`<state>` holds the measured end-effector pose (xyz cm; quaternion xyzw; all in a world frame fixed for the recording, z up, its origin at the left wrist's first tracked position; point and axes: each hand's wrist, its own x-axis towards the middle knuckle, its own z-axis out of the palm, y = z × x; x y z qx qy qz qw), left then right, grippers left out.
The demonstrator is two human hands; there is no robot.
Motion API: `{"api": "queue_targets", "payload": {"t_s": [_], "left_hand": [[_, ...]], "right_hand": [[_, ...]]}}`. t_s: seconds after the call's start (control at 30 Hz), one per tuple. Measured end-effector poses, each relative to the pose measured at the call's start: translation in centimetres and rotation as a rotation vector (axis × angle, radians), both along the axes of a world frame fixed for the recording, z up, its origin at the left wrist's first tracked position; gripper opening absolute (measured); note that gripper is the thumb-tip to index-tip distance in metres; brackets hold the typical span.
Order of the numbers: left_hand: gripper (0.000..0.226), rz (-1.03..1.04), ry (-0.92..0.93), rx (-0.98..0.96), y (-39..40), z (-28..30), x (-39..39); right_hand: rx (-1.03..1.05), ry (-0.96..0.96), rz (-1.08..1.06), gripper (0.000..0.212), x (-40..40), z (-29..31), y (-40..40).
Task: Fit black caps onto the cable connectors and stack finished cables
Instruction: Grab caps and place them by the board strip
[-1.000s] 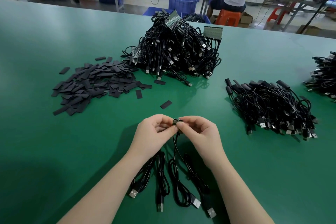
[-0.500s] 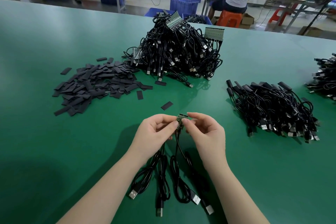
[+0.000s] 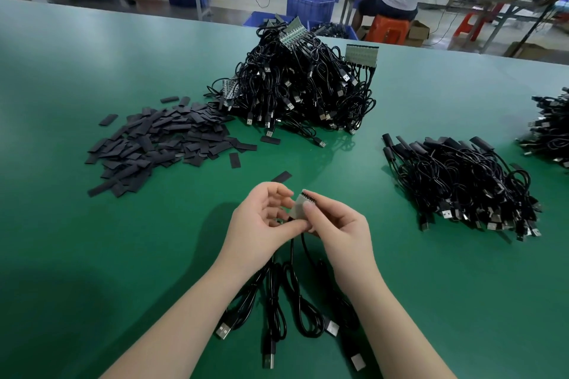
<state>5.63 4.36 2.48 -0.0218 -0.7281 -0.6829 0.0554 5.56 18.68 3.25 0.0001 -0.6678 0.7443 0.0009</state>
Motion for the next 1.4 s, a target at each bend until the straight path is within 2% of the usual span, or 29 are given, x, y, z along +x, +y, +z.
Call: {"api": "queue_targets", "payload": {"t_s": [0.17,0.33,0.47,0.83,1.07,1.33,1.4], "left_hand": [[0.024,-0.002,-0.013,-0.046,-0.1,0.0,-0.1],[0.018,0.042,-0.017,-0.054,0.1,0.0,0.1],[0.014,0.06,-0.036,-0.065,0.0,0.2,0.1],[0.022,0.146,-0.013,-0.199,0.9,-0.5,0.1],[0.023,0.148,-0.02,-0.216,1.3,-0.8,-0.1],[0.022,0.169,-0.013,-0.268,1.5,-0.9,-0.2],[0.021,0.173,0.0,-0.273,1.4,-0.9,-0.2]], "right_hand": [[0.078,0.052,0.051,0.025,-0.3,0.2,0.4],[0.172,0.031,-0.093,0.011,-0.3,-0.5,0.4],[0.228,0.089,-0.077,0.014,-0.3,-0.5,0.5],[0.347,0.122,-0.154,0.01,-0.2,-0.4,0.2],[0.387,0.172,-0.197,0.019,0.0,-0.7,-0.3],[0.49,0.221,-0.256,0.016,-0.1,-1.2,-0.7],[0.458,0.205,-0.243,0.018,-0.2,-1.1,-0.5]]}}
